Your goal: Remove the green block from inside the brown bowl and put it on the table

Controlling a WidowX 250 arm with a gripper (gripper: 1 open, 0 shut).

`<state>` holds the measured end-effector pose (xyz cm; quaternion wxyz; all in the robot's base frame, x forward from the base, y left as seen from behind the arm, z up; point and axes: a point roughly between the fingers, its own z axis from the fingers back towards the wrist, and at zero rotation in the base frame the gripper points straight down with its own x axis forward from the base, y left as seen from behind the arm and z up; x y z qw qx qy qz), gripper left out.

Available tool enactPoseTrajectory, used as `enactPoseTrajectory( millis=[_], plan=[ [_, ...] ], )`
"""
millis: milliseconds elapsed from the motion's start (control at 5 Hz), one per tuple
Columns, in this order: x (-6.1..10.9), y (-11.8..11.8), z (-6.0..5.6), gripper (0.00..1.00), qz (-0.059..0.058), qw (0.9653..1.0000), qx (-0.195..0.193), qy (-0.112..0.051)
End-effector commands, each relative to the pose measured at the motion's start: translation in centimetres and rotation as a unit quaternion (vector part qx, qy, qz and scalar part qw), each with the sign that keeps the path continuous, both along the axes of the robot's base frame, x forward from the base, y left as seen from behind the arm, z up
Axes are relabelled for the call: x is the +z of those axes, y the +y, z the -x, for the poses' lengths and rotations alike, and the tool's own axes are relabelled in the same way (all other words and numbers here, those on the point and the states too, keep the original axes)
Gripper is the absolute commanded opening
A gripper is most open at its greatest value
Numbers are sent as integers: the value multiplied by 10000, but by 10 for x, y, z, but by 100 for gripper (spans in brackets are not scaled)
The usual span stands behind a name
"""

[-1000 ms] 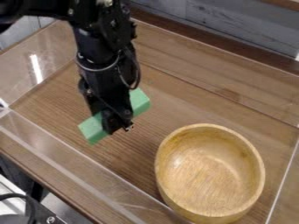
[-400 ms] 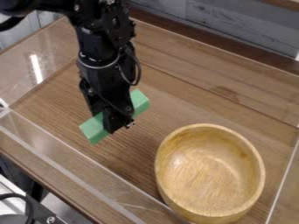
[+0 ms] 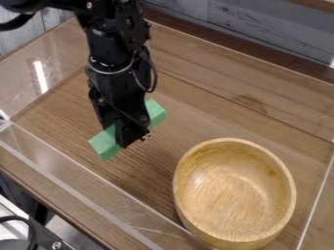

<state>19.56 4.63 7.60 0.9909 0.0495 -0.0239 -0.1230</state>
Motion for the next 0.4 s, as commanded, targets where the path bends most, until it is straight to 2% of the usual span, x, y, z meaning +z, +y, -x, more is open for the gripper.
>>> enactPoseTrajectory(
  millis=[0,200],
  plan=[
    [10,5,-11,0,-14,9997,101,-215],
    [8,7,-13,0,14,9997,156,-192]
  ],
)
